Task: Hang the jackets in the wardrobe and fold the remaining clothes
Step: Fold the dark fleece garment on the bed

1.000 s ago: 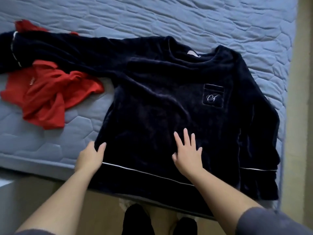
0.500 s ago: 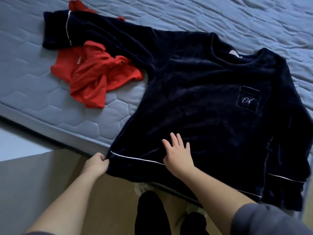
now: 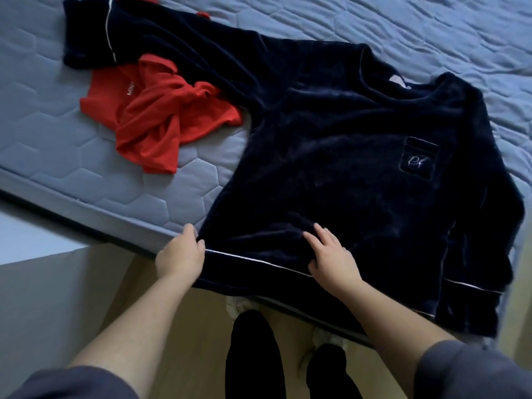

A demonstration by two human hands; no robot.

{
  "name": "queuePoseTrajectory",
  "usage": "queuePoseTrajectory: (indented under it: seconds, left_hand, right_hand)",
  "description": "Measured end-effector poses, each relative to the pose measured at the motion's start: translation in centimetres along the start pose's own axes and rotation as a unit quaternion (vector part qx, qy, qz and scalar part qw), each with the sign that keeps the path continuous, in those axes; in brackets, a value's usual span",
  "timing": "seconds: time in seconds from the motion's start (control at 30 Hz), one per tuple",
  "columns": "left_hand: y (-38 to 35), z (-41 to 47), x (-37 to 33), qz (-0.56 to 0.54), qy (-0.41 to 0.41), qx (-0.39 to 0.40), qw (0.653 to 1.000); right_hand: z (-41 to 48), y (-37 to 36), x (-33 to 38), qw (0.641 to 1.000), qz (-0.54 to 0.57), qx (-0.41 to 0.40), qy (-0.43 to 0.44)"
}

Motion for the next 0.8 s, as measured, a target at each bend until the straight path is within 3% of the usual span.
queuePoseTrajectory:
  seconds: [0.1, 0.17, 0.27, 0.37, 0.5, 0.57, 0.7, 0.8]
  left_hand:
    - [0.2, -2.0, -1.0, 0.088, -0.114, -0.087, 0.986]
    - [-0.5, -4.0, -2.4, 0.129, -0.282, -0.124, 0.943]
    - [-3.3, -7.0, -4.0, 0.192, -0.467, -0.082, 0.859]
    - [-7.1, -9.2, -5.2, 0.300, -0.452, -0.039, 0.839]
    - [-9.5, -9.6, -6.6, 0.366, -0.355, -0.083, 0.856]
    - [-9.1, -9.0, -7.8, 0.349, -0.340, -0.121, 0.865]
    - [-7.7, -8.9, -9.7, 0.283, -0.363, -0.131, 0.878]
    - [-5.7, -9.5, -9.5, 0.300, -0.366, -0.139, 0.870]
  right_hand:
    - [-3.7, -1.1, -3.3, 0.998, 0.001, 0.023, -0.050]
    - [-5.7, -1.9, -5.2, 0.997, 0.006, 0.008, -0.078]
    - [-9.1, -3.3, -8.3, 0.984, 0.015, -0.007, -0.178]
    - [-13.1, -6.1, -12.1, 0.977, -0.028, 0.027, -0.211]
    - [-15.3, -7.8, -16.6, 0.968, -0.115, -0.014, -0.223]
    - [-15.2, -7.7, -18.7, 0.962, -0.088, -0.059, -0.251]
    - [-15.2, -6.8, -21.3, 0.977, -0.030, -0.126, -0.168]
    - [-17.1, -6.7, -22.3, 0.967, 0.034, -0.171, -0.185]
Point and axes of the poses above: each hand's wrist, its own z-axis towards the middle knuckle, its own y-axis out of the back of the hand, x = y × z, the point moved 1 cm from there along z, towards the middle knuckle, and after that the axes turned 3 degrees about -x, right-handed, at the moved point
